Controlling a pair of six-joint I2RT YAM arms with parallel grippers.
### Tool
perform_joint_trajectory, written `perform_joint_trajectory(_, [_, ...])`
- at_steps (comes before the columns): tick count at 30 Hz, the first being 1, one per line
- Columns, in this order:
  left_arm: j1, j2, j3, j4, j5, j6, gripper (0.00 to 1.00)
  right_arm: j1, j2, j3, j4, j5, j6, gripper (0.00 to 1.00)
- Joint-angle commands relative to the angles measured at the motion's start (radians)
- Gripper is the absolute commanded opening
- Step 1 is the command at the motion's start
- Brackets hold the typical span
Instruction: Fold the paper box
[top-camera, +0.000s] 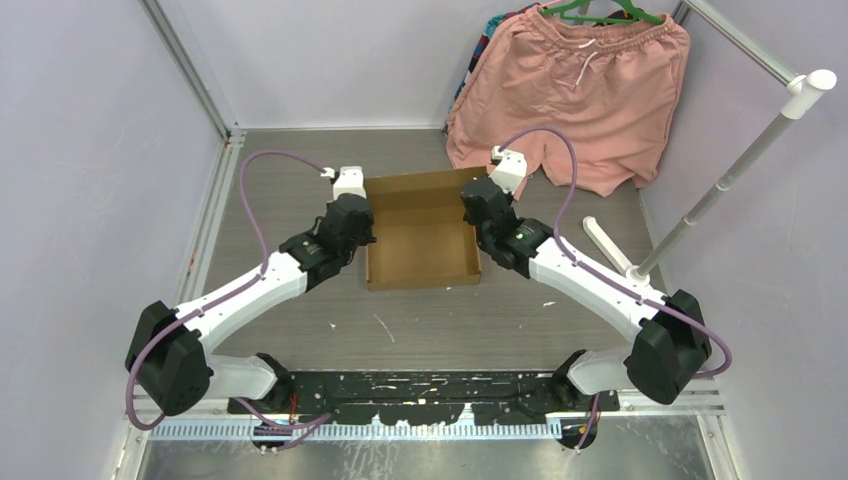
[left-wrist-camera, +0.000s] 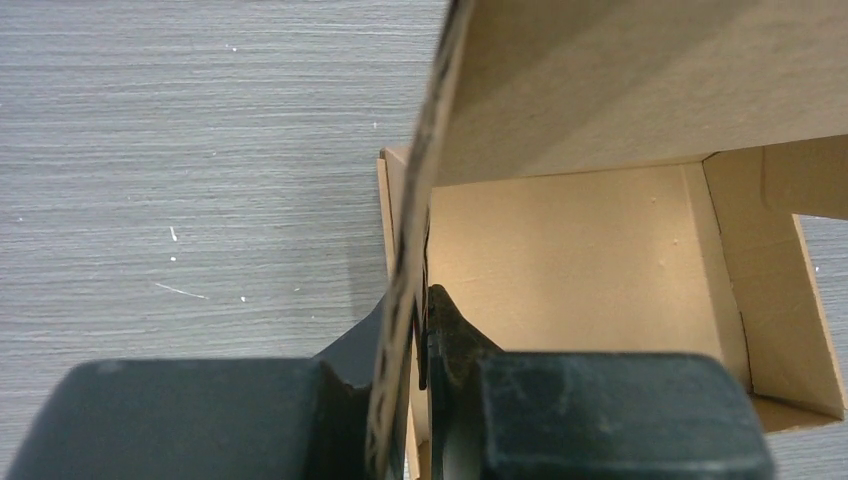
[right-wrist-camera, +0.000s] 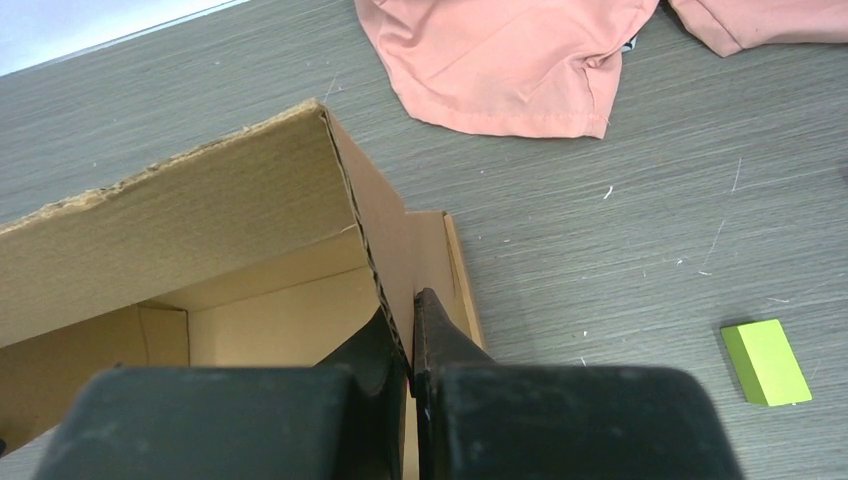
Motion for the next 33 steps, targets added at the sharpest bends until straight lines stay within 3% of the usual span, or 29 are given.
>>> perform_joint_trajectory(1, [-0.015,-0.042,-0.037,0.058,-0.017,-0.026,0.09,0.029,-0.016,-0.051,-0.017,-0.012,0.070,0.01])
perform_joint_trajectory(22, [-0.187,-0.058,-0.165,0.141,-0.209,-0.060,0.09,0.118,-0.056,-0.244,0.021,0.059,0.132,0.01])
perform_joint_trajectory(33, [-0.343,-0.010,-0.170,0.040,-0.274,-0.156,0.20,0.170,-0.151,-0.355,-0.030,0.101,0.162,0.01])
